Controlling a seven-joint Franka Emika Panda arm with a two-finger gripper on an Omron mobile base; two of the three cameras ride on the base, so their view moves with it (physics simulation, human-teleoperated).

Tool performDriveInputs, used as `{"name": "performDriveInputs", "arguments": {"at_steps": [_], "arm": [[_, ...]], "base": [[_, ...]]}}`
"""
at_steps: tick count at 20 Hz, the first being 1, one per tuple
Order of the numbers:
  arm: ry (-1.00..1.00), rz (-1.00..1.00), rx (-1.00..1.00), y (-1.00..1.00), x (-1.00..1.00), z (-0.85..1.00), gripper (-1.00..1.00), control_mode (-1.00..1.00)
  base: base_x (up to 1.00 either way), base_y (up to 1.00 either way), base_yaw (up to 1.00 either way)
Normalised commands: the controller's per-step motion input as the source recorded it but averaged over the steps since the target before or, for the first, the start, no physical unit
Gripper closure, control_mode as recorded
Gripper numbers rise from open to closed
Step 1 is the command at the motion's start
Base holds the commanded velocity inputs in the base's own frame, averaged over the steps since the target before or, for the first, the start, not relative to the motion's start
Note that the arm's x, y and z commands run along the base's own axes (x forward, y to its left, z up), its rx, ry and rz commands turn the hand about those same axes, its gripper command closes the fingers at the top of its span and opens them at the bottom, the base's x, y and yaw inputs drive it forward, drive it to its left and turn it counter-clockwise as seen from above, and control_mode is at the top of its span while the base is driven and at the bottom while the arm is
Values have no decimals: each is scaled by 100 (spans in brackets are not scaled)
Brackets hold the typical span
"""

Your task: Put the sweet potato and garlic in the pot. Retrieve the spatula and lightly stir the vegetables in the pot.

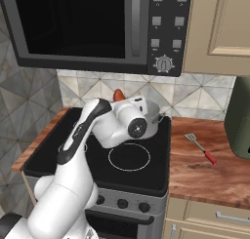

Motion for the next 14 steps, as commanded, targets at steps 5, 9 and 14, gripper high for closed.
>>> {"name": "performDriveInputs", "arguments": {"at_steps": [5,9,14], "arm": [[1,2,0,12,42,-6,100,-100],[0,4,0,1,40,-18,100,-100],[0,4,0,1,18,-29,100,-100]], "base": [[0,0,0],[0,0,0],[0,0,0]]}}
